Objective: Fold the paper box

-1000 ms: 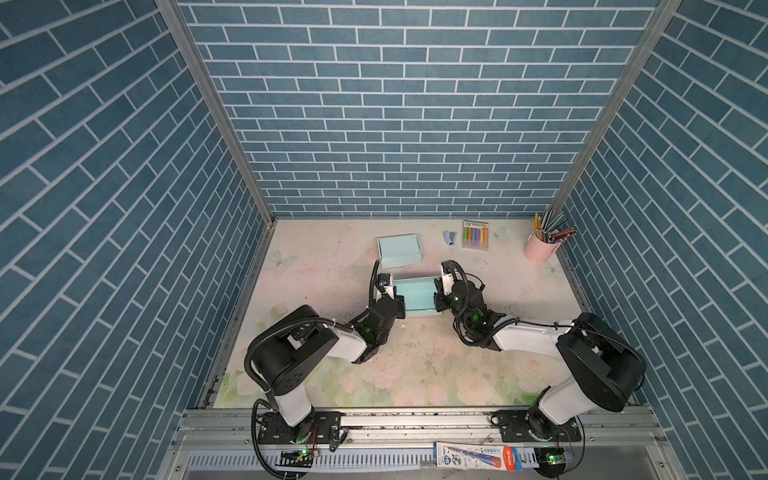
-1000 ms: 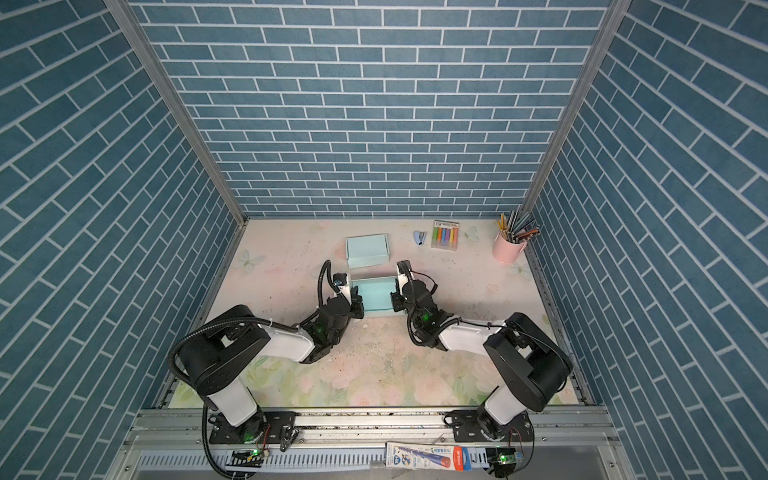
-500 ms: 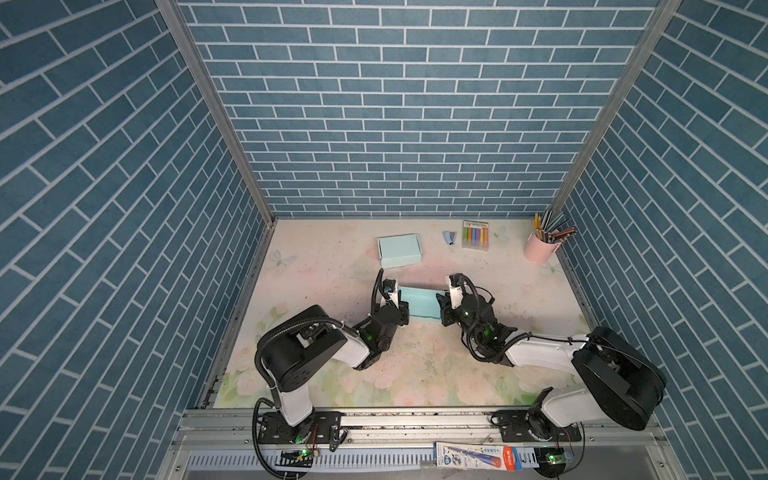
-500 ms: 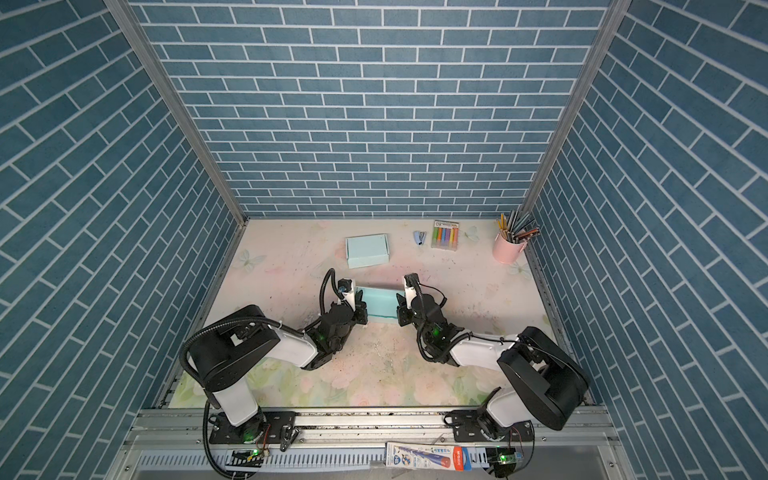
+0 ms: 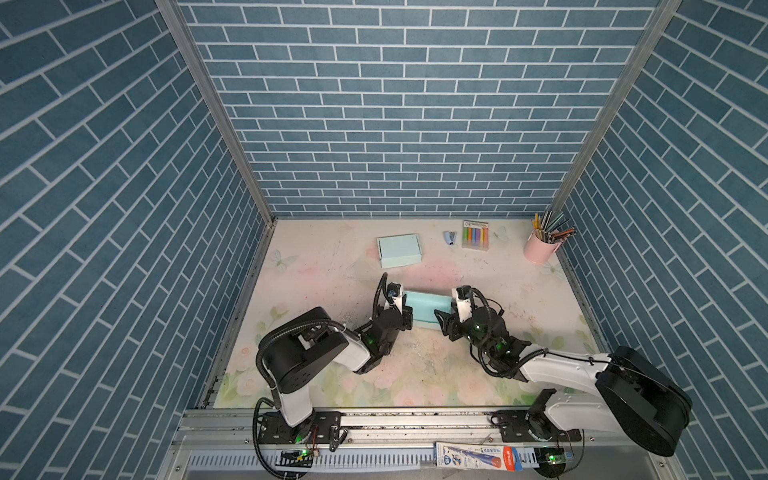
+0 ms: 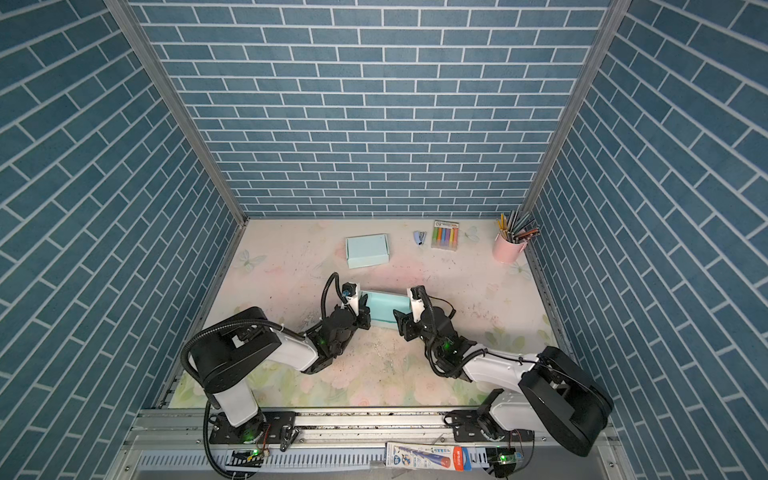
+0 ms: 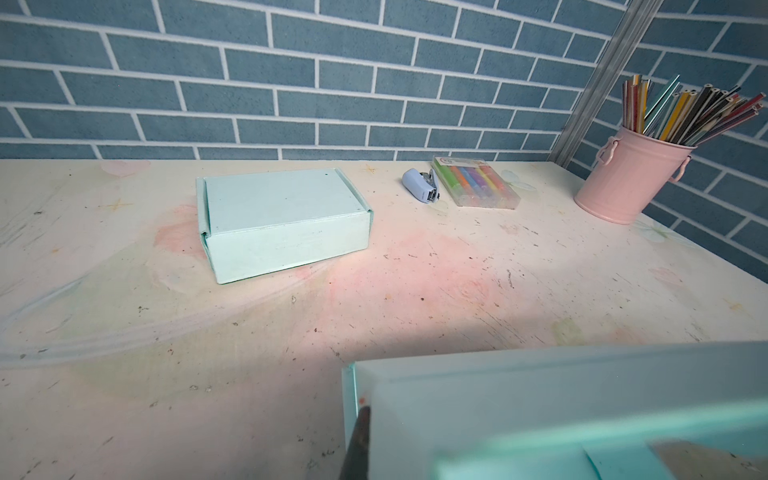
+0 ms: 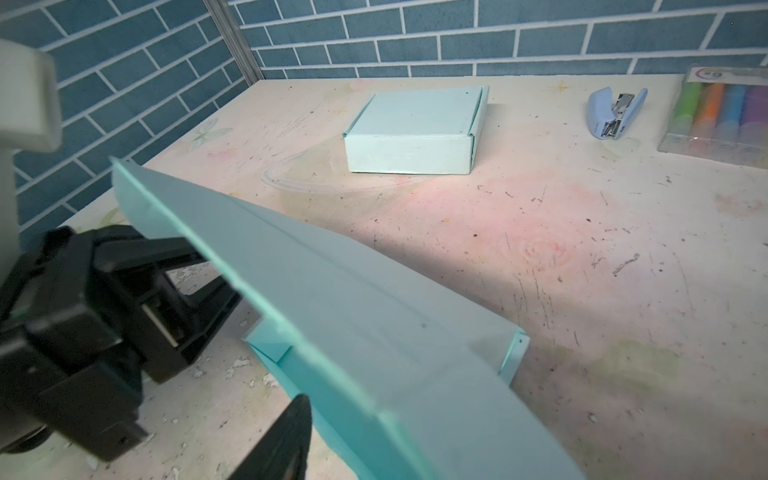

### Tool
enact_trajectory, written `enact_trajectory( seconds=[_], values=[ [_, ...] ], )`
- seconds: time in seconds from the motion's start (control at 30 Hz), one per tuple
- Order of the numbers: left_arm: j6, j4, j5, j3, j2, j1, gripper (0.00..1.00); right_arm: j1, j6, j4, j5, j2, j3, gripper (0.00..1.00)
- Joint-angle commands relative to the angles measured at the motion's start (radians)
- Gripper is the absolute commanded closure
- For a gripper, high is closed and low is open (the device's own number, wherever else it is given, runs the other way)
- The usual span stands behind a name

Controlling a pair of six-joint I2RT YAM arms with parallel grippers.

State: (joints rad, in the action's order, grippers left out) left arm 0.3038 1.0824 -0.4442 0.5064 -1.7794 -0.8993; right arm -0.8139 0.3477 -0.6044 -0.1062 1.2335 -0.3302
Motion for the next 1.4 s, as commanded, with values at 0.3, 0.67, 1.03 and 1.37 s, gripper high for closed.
enact_trajectory(
  seconds=[0.3,0.67,1.03,1.37],
  values=[
    [-0.011,-0.059,0.009,0.025,-0.018,-0.015,1.00,-0.054,0.035,0.332,-0.095,-0.434,0.013,0.33],
    [-0.012,-0.062,0.021,0.042,-0.031,-0.026,1.00,-0.023,-0.136,0.485,-0.162,-0.322,-0.329,0.22],
    [-0.032,-0.096,-0.001,0.057,-0.029,-0.065,0.99,0.045,-0.058,0.614,-0.073,0.082,-0.488,0.24],
    [0.028,-0.204,0.076,0.006,0.068,-0.088,0.72,0.055,0.022,0.524,-0.036,0.092,-0.335,0.27]
  ],
)
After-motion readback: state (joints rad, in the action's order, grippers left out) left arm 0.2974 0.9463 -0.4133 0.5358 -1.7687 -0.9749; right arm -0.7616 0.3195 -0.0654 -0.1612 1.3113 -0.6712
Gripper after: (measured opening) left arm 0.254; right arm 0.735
